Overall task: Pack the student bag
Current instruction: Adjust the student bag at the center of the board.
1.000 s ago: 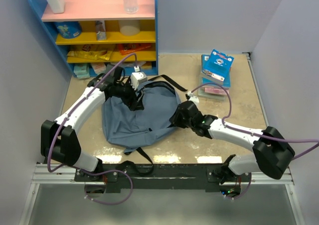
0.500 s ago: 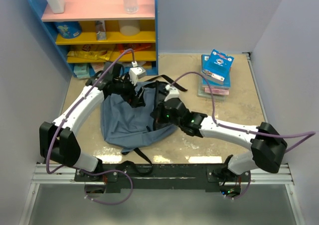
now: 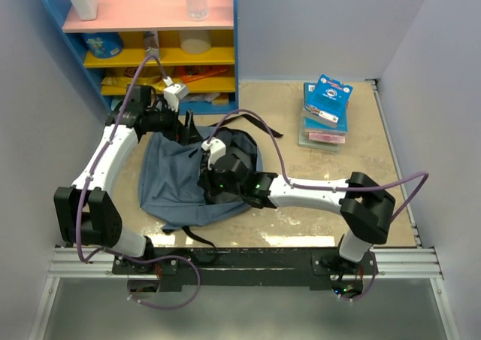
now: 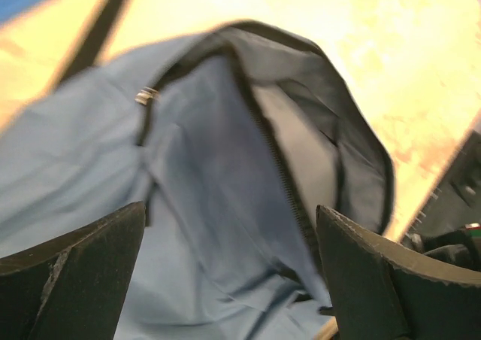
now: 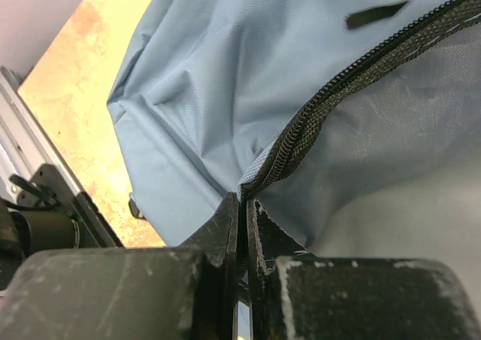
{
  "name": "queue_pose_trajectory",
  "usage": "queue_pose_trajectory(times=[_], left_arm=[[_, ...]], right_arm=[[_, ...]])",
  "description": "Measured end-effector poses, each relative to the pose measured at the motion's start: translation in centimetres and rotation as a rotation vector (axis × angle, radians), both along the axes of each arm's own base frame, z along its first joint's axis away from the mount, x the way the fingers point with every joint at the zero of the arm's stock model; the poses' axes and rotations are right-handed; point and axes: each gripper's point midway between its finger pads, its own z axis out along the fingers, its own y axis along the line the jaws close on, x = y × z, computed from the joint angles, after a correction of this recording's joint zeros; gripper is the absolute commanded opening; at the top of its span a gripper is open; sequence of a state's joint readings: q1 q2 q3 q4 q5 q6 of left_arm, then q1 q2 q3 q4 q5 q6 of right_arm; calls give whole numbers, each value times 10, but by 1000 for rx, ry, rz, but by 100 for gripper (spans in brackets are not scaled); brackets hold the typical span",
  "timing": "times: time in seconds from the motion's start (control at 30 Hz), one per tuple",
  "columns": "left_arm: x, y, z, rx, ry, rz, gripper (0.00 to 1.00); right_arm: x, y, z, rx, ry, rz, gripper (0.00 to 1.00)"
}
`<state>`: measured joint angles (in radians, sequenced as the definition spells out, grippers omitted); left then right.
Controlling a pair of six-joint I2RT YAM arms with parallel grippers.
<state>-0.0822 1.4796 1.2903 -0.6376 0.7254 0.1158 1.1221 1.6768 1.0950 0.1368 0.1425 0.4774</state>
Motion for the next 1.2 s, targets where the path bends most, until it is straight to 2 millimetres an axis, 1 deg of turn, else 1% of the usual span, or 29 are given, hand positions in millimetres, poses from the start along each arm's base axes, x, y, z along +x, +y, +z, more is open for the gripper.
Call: queue_pose_trajectory(times=[0.17,0.33,0.47,0.57,0.63,0.67,0.7,0.73,0.77,0.8,0.87,0.9,0.97,1.0,1.07,1.1,1.13,1.2], left_arm=[[-21,-12,-14,-49,75,-59,100],[-25,-18,-15,-81,98,-88,100],[-31,-24,-25,-88,129,-115,100],[-38,-36,-34,-79,144,-153,100],[-42,-45,-41,-72,157,-180,91],[-43,-49,-45,-68,164,-190,84],[-43,-53,-49,-68,171,-198,53],[-42,-55,-52,-66,176,-201,34],[-42,-57,-54,-69,182,-202,20],[-40,-58,-56,-67,180,-205,0],[-38,-59,-59,-69,180,-203,0],[-37,-59,-59,-68,176,-206,0],[-36,-59,-59,-65,167,-210,0],[-36,-59,-59,-61,164,-209,0],[-35,-57,-60,-52,160,-205,0],[-34,-57,-61,-48,159,-202,0],[-33,-56,-61,-42,157,-198,0],[-32,-54,-63,-31,156,-188,0]], right_arm=[[-2,11,-2,-39,-55,50,0],[-4,20,-8,-78,-95,80,0],[-5,22,-10,-92,-110,90,0],[-6,22,-10,-98,-120,92,0],[-6,23,-10,-101,-126,94,0],[-6,22,-10,-103,-129,91,0],[-6,22,-10,-105,-131,91,0],[-6,22,-10,-106,-134,89,0],[-6,22,-10,-106,-135,88,0],[-6,21,-10,-107,-136,87,0],[-6,19,-9,-107,-139,83,0],[-6,17,-8,-106,-141,79,20],[-5,14,-4,-107,-147,67,44],[-5,12,-1,-103,-151,63,60],[-4,7,8,-94,-159,41,71],[-5,1,16,-87,-167,29,79],[-4,-4,23,-80,-173,17,82],[-2,-21,49,-40,-189,-23,85]])
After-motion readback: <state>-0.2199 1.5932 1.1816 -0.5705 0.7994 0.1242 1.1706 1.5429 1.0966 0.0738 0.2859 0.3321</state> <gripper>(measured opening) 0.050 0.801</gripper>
